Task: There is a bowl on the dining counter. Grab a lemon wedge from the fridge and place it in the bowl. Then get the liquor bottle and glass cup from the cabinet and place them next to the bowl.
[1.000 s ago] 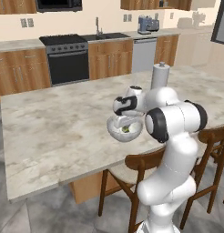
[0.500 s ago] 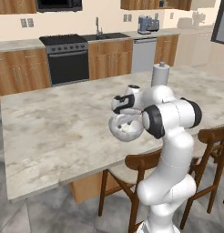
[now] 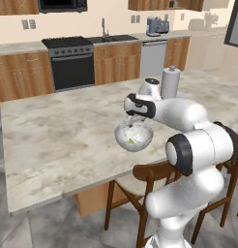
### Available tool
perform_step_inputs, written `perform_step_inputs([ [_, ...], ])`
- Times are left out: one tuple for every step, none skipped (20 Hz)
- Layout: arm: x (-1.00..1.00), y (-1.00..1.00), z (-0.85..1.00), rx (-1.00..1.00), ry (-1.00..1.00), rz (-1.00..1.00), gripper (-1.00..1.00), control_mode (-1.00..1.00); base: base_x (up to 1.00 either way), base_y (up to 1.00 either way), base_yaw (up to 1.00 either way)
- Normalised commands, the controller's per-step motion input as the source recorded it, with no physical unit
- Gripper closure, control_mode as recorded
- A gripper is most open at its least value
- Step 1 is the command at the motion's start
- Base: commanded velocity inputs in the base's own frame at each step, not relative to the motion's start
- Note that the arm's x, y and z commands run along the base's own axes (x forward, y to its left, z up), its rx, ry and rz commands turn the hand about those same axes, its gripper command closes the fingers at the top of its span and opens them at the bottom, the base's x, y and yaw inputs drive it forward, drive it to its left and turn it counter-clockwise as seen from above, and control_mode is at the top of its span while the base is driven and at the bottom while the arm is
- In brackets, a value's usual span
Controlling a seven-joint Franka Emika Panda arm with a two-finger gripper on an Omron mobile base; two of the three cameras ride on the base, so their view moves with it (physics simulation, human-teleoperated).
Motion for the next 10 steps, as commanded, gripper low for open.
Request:
perform_step_inputs([
  [-0.76,0.00,1.00,0.00,-0.21,0.00,-1.00,-1.00,0.00,0.00,0.00],
  [-0.89,0.00,1.00,0.00,-0.24,0.00,-1.00,-1.00,0.00,0.00,0.00],
  [-1.00,0.00,1.00,0.00,-0.27,0.00,-1.00,-1.00,0.00,0.00,0.00],
  [-1.00,0.00,1.00,0.00,-0.26,0.00,-1.00,-1.00,0.00,0.00,0.00],
  [-1.00,0.00,1.00,0.00,-0.24,0.00,-1.00,-1.00,0.00,0.00,0.00],
  [-1.00,0.00,1.00,0.00,-0.21,0.00,-1.00,-1.00,0.00,0.00,0.00],
  [-1.00,0.00,1.00,0.00,-0.15,0.00,-1.00,-1.00,0.00,0.00,0.00],
  [-1.00,0.00,1.00,0.00,-0.14,0.00,-1.00,-1.00,0.00,0.00,0.00],
  [-1.00,0.00,1.00,0.00,-0.12,0.00,-1.00,-1.00,0.00,0.00,0.00],
  [-1.00,0.00,1.00,0.00,-0.09,0.00,-1.00,-1.00,0.00,0.00,0.00],
])
